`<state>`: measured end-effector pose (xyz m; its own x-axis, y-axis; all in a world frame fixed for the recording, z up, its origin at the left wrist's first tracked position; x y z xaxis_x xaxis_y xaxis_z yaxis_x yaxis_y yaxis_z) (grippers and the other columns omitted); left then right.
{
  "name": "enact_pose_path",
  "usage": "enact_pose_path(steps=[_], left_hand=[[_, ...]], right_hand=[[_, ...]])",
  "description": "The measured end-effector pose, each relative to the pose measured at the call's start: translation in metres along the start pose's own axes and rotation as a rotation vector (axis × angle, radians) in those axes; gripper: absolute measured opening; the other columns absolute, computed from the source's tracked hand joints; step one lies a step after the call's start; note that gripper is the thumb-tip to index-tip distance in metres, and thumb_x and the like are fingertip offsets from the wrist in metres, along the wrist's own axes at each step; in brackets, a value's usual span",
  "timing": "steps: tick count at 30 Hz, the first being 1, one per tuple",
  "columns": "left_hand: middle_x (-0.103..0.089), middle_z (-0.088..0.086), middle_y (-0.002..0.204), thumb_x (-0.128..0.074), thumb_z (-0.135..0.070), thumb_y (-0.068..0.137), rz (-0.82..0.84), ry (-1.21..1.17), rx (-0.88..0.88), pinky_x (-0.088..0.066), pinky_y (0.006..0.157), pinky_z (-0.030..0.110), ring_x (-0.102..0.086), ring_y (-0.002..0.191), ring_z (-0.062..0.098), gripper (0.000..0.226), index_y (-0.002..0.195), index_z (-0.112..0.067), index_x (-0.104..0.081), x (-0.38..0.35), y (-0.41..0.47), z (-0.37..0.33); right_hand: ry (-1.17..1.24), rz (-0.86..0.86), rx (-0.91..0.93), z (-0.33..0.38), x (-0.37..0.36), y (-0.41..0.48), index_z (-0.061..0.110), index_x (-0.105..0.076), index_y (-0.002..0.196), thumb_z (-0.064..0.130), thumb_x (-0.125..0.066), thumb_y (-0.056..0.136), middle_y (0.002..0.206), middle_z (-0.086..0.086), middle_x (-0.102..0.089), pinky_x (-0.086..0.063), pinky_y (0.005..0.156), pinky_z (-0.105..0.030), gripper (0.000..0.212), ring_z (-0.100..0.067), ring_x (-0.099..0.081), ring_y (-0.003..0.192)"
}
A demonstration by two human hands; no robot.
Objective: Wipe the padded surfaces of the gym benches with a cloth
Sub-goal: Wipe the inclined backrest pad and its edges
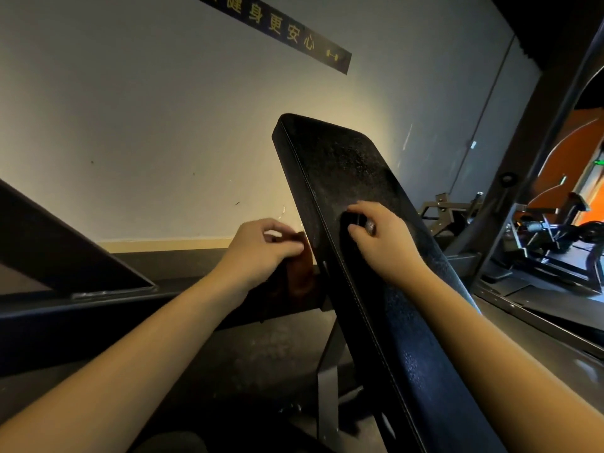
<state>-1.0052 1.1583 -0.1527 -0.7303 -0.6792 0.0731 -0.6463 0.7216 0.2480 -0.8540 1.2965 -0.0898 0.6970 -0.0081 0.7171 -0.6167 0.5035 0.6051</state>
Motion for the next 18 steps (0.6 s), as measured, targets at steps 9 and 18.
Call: enact_pose_path(steps=[9,18], left_hand=[[-0.069,-0.003,0.098,-0.071,-0.017,0.095,-0.299,-0.064,-0.272,-0.06,0.089,0.048,-0.066,0.101,0.022,0.008,0.102,-0.02,-0.073,-0.019,0.027,-0.008],[-0.074,-0.012,0.089,-0.076,-0.014,0.09,-0.17,0.011,-0.369,-0.058,0.088,0.034,-0.069,0.09,0.006,0.014,0.097,-0.027,-0.075,-0.066,-0.064,0.037]], right_hand=[[-0.046,-0.123,0.011,-0.028,-0.012,-0.07,0.017,-0.058,0.142,0.03,-0.046,0.101,0.154,0.0,-0.048,-0.032,0.119,-0.038,0.045,-0.018,-0.04,0.144],[-0.055,-0.155,-0.001,-0.028,-0.016,-0.07,0.017,-0.058,0.142,0.032,-0.04,0.097,0.154,0.0,-0.049,-0.032,0.119,-0.039,0.051,-0.019,-0.041,0.144]])
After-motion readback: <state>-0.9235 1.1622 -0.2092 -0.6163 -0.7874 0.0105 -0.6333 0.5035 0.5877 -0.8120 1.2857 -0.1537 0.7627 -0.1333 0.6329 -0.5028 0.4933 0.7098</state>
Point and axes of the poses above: each hand's wrist, its own y-axis towards the middle knuckle, its own x-axis out of the back of the hand, z = x × y, the point moved 7 cm from there along y, towards the middle knuckle
